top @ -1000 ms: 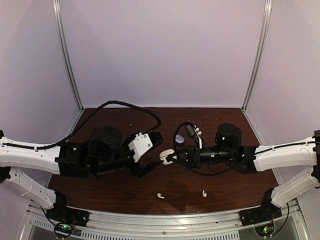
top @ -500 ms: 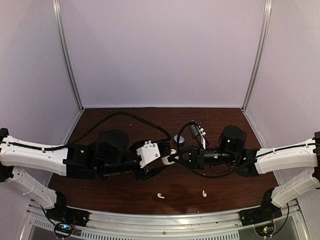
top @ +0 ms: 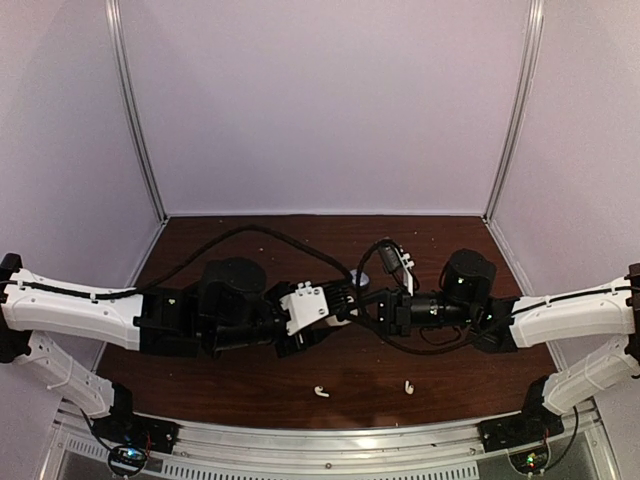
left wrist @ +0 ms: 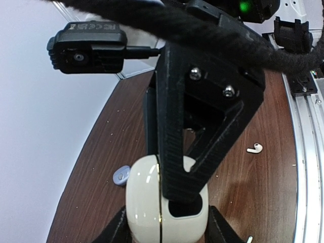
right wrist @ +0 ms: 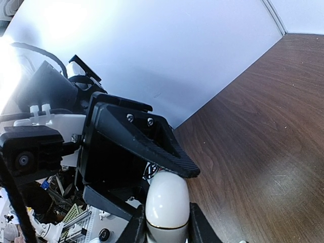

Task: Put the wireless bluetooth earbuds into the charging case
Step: Pass from the right arm to the left, then pass from the left arm to the right

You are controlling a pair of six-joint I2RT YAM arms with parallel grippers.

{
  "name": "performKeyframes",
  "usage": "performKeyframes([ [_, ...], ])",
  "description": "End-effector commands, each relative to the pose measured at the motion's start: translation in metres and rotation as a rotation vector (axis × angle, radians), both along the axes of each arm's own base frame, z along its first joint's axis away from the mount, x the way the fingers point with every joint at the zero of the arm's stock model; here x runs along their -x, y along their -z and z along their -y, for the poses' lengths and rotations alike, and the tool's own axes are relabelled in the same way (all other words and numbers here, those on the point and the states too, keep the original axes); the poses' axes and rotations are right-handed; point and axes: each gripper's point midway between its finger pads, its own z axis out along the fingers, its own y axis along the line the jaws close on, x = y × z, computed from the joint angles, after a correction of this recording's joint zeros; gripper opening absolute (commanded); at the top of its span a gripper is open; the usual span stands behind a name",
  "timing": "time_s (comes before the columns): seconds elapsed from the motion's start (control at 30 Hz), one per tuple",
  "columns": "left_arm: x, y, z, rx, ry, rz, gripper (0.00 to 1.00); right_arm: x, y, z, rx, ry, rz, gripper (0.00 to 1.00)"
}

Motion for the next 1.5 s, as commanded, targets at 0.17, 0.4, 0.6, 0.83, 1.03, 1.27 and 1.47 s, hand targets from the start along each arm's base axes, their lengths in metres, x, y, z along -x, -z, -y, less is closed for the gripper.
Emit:
performKeyframes([
  [0.17, -0.009, -0.043, 0.004, 0.135, -0.041, 0.053, 0.33, 0.007, -0.001, 0.0, -0.023, -0.025, -0.004, 0.36],
  [0.4, -0.006, -0.043, 0.007, 0.137, -0.023, 0.049, 0.31, 0.008, -0.001, -0.003, -0.025, -0.02, 0.0, 0.35],
  [0.6, -0.004, -0.042, 0.009, 0.132, -0.003, 0.047, 0.3, 0.006, -0.005, -0.002, -0.031, -0.006, 0.01, 0.32],
  [0.83, -0.001, -0.042, 0.01, 0.132, 0.012, 0.04, 0.29, 0.002, -0.005, -0.001, -0.029, 0.014, 0.019, 0.31],
  [1.03, 0.001, -0.042, 0.011, 0.131, 0.025, 0.034, 0.29, -0.001, -0.005, 0.0, -0.028, 0.031, 0.015, 0.26],
  [1.27, 0.005, -0.041, 0.014, 0.13, 0.038, 0.031, 0.29, -0.002, -0.006, 0.001, -0.032, 0.035, 0.013, 0.3],
  [1.47, 0.004, -0.039, 0.014, 0.126, 0.033, 0.033, 0.28, -0.001, -0.009, 0.002, -0.044, 0.031, 0.018, 0.27],
])
